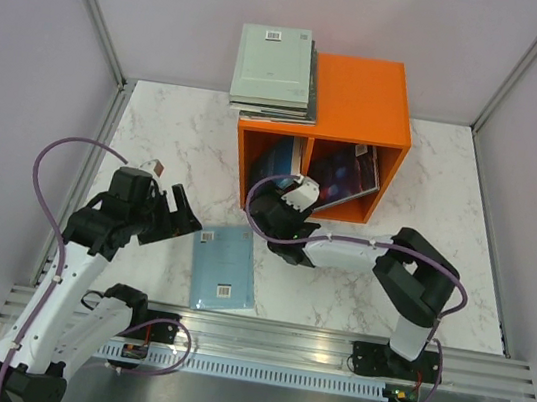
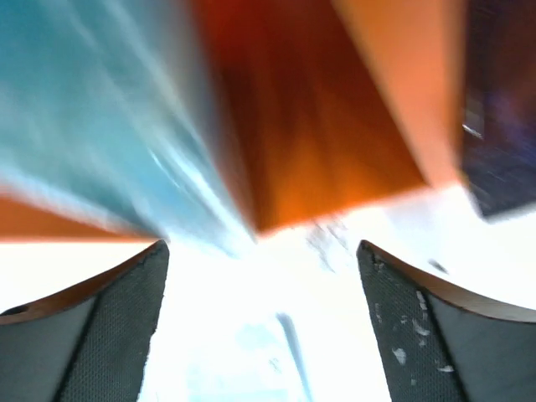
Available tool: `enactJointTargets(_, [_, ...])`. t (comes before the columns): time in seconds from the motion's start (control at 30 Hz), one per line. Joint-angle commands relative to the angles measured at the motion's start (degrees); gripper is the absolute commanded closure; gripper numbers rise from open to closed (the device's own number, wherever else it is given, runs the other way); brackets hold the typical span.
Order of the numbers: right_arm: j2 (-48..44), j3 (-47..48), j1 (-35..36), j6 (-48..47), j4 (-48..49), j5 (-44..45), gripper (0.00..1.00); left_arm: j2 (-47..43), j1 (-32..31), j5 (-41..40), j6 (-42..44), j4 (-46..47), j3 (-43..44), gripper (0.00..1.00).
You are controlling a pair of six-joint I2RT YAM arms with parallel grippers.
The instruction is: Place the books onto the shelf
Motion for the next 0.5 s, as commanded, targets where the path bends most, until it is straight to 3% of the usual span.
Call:
enactJointTargets(0.0, [-6.99, -2.91, 2.26, -1.53, -5.85, -2.96, 0.02, -0.09, -0.06, -1.54, -1.52, -0.56, -0.22, 0.09])
enactJointTargets(0.2, [-16.84, -7.65, 7.28, -5.14, -12.54, -8.13, 0.02, 7.81, -0.15, -2.60, -8.20, -2.32, -3.72, 0.09])
enactJointTargets(0.37, [-22.65, -19.93, 7.37, -4.61, -3.86, -24.38, 0.02, 14.40, -0.15, 3.98, -13.90, 4.17, -9.69, 0.09])
enactJointTargets(0.47, [-23.88, -26.97, 7.28, -1.46, 2.29, -30.61, 0.02, 16.78, -0.06, 3.30, -15.15, 6.99, -11.20, 0.09])
